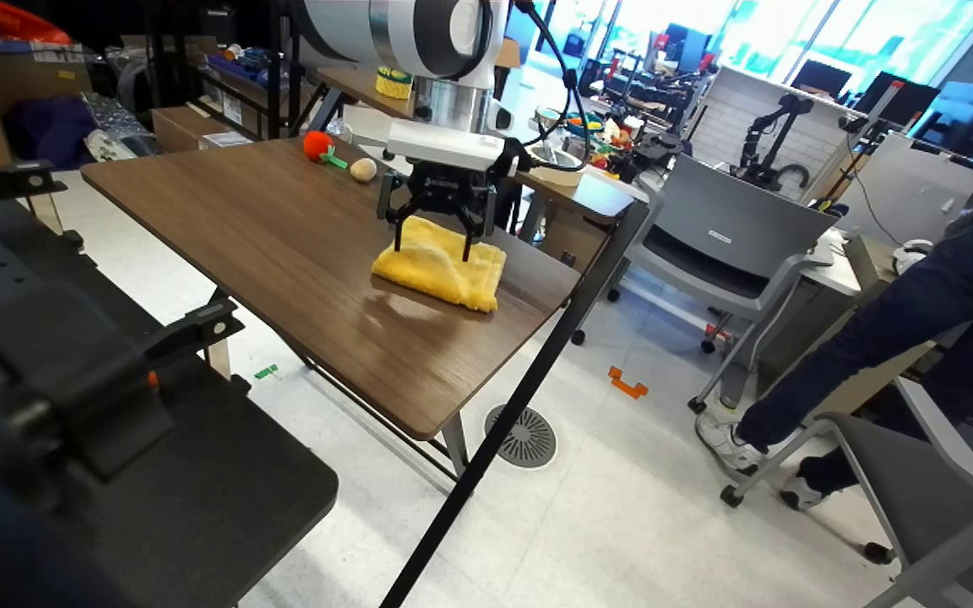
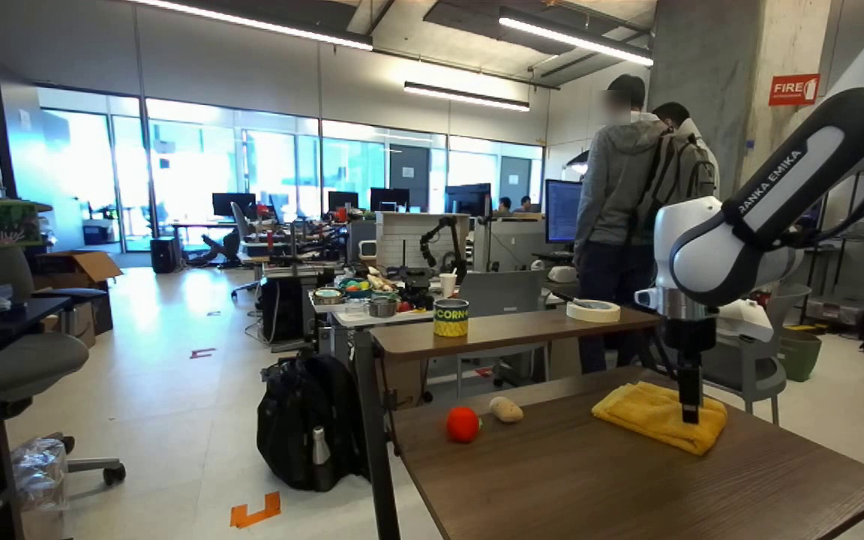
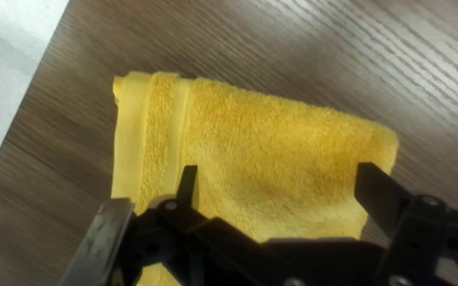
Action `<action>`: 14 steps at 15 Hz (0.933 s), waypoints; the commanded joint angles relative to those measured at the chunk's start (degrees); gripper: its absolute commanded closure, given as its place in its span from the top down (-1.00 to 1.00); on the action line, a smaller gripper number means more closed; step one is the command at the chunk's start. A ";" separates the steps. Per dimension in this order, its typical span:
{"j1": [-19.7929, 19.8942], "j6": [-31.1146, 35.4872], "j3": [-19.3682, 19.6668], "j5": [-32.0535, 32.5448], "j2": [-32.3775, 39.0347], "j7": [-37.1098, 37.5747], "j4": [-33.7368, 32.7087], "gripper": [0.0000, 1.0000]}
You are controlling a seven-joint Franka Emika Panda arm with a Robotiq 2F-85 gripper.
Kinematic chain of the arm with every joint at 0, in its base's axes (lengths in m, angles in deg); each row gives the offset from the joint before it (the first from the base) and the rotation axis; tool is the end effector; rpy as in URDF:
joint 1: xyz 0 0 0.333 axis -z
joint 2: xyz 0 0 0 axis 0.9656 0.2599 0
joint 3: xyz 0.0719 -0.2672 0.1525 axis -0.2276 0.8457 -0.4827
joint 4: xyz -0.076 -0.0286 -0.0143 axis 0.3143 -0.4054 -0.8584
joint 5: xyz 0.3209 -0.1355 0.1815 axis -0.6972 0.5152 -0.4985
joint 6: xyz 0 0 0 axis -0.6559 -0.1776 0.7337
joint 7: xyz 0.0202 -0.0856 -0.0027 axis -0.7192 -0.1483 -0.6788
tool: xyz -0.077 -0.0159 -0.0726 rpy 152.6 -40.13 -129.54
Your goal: Use the towel to clean the table and move the toys to the left
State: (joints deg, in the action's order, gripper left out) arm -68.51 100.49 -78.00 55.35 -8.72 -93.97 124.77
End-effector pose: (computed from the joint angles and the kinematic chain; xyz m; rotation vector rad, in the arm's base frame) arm 0.6713 -0.0816 0.0876 2.8517 0.9118 -0.1578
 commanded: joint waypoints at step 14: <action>0.61 -6.15 -0.47 -3.35 10.90 8.78 -11.05 1.00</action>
State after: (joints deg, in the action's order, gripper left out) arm -66.17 100.12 -79.84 52.85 -4.61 -86.93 121.43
